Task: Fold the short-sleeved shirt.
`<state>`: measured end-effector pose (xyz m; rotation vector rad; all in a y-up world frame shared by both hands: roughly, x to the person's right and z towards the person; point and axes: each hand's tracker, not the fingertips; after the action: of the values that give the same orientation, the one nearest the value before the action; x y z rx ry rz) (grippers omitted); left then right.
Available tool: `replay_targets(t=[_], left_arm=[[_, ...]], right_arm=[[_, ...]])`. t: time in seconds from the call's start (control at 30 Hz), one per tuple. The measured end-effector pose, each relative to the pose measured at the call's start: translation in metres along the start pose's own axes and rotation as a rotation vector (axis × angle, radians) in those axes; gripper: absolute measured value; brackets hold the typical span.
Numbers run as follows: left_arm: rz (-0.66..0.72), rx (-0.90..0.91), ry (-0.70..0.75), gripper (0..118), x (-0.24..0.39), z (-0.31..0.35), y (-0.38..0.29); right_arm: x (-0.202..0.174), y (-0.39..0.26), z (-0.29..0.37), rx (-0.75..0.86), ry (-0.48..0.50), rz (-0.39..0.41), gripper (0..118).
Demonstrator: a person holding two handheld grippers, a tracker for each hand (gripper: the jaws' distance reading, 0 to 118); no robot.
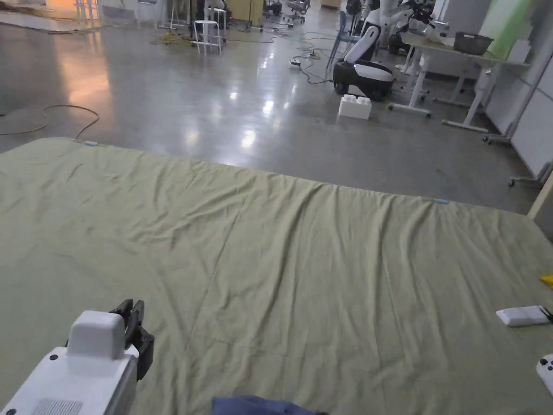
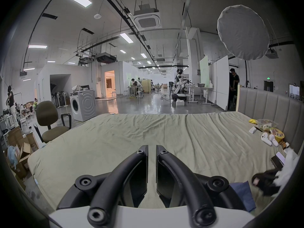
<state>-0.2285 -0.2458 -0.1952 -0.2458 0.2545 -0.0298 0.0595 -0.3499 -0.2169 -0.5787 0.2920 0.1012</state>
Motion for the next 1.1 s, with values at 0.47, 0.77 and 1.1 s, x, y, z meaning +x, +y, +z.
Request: replay_targets(t=[0.47,0.77,1.1], left_arm=[[0.208,-0.432,-0.349,61,-0.014,-0.032,-0.046],[0.465,-0.785,-0.681,105,0.011,-0.103,-0.117],[0.841,-0.889,-0.850,97,0.025,-0.129,-0.170]], right_arm=[[-0.002,-0.041,-0.036,-0.106,-0.007,0.035,4],[0.001,-0.046,-0.033,-0.094,0.002,0.021,4],[0.010,-0.052,-0.032,-0.082,0.022,0.007,4]])
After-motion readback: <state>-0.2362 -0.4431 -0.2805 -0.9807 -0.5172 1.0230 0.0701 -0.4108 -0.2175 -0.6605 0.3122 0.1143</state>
